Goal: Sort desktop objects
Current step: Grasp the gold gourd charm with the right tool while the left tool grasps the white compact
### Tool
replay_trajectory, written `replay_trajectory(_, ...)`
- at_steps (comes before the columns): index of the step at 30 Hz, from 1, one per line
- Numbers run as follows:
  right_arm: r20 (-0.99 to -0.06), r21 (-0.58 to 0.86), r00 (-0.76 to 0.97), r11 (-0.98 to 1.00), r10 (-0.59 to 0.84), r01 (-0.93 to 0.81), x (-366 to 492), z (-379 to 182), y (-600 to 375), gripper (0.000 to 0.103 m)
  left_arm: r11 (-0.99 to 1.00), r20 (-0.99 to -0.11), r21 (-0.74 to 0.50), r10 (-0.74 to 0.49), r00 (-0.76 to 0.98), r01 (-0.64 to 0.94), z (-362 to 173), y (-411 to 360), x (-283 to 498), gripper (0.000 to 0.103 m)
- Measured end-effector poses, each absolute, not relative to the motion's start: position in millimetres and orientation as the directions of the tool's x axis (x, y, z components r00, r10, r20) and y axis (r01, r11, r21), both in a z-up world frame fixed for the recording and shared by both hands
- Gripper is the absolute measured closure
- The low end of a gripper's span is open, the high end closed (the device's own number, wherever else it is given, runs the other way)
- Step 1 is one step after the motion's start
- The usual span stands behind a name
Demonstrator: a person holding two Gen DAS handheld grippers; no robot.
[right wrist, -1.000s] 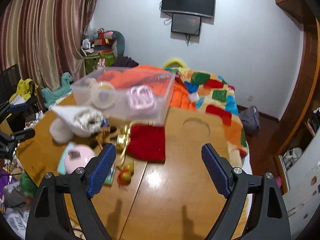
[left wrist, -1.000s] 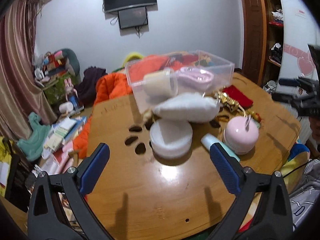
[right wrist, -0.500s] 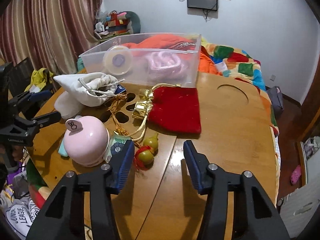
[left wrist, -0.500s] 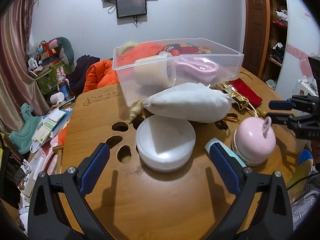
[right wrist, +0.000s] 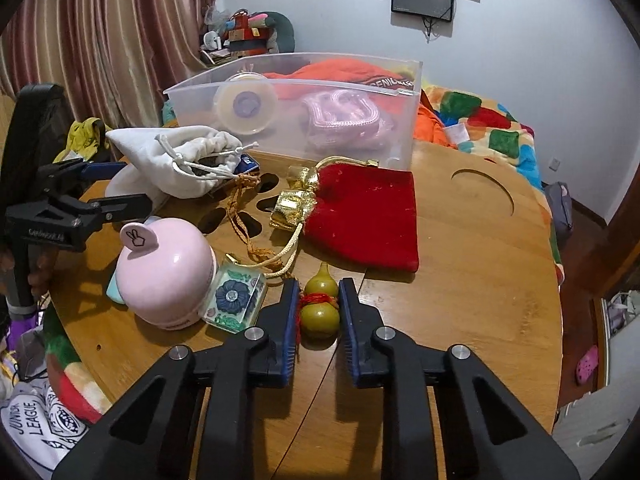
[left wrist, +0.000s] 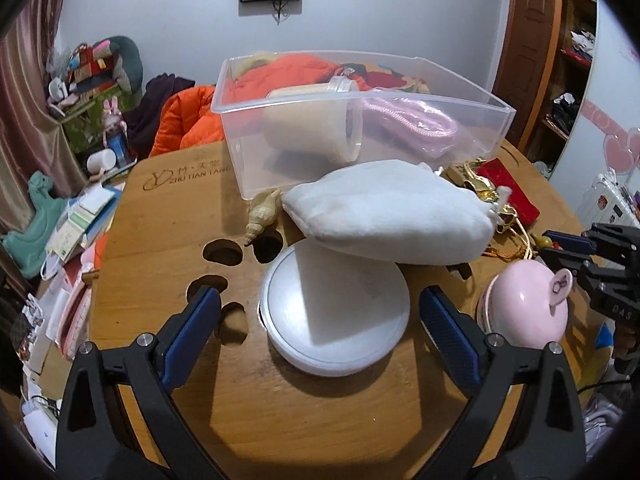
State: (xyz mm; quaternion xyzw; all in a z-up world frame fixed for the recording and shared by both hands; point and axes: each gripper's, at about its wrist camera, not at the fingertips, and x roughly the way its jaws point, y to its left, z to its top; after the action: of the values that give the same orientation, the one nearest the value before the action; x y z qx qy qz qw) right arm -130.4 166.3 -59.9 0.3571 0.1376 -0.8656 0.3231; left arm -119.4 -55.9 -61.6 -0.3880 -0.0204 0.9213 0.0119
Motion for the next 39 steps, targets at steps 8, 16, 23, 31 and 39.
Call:
replay_trajectory(8,-0.684,0.02,-0.554,-0.772,-0.474,0.635,-135.0,-52.6,172.5,0.085,-0.999,-0.715,-0.046,0.029,-0.699,0.006,-61.7,-56.5,-126.7,0.038)
replay_trajectory(16,-0.614,0.012,-0.605,-0.772,-0.507,0.635,-132.9,-21.3,173.9,0.085,-0.996,-0.709,-0.086,0.054,-0.703,0.01,-59.4,-61.1,-118.9,0.038)
replay_trajectory(23,-0.572,0.04,-0.617,-0.769,-0.541,0.638,-142.5,-3.8,167.4,0.085,-0.995,-0.674,-0.097,0.054,-0.737,0.016,-44.0,-66.7,-105.2,0.038)
replay_trajectory(31,-0.521,0.076,-0.633,-0.769,-0.573,0.634,-152.4,14.7,163.1,0.085,-0.996,-0.625,-0.094,0.059,-0.778,-0.001,-19.2,-64.7,-93.7,0.038)
replay_trajectory(39,-0.479,0.087,-0.651,-0.77,-0.589,0.632,-163.8,31.4,152.9,0.085,-0.994,-0.586,-0.112,0.065,-0.808,0.001,-0.7,-70.5,-96.9,0.038)
